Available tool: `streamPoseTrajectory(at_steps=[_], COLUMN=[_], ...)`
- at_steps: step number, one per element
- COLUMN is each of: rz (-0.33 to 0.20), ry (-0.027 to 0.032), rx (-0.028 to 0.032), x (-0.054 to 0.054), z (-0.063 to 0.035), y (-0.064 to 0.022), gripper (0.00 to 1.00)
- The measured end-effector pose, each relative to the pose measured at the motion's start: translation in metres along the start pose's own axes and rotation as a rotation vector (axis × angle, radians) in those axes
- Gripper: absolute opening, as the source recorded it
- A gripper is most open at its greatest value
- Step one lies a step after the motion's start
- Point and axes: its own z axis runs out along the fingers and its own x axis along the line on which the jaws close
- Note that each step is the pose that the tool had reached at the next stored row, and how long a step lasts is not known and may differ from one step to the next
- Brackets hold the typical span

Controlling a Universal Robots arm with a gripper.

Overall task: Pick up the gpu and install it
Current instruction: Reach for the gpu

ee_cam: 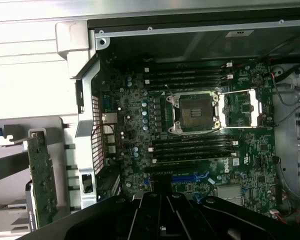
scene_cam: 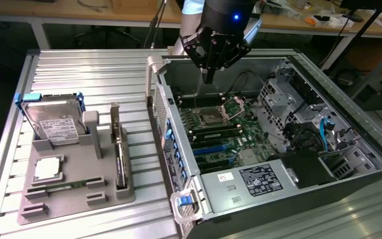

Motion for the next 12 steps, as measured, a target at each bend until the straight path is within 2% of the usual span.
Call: streamPoseTrajectory(at_steps=[12], rz=[0.000], ry=[-0.0001], rx=[0.0001], x=[0.0019], z=[0.0001], y=[-0.0001], gripper=[0.11])
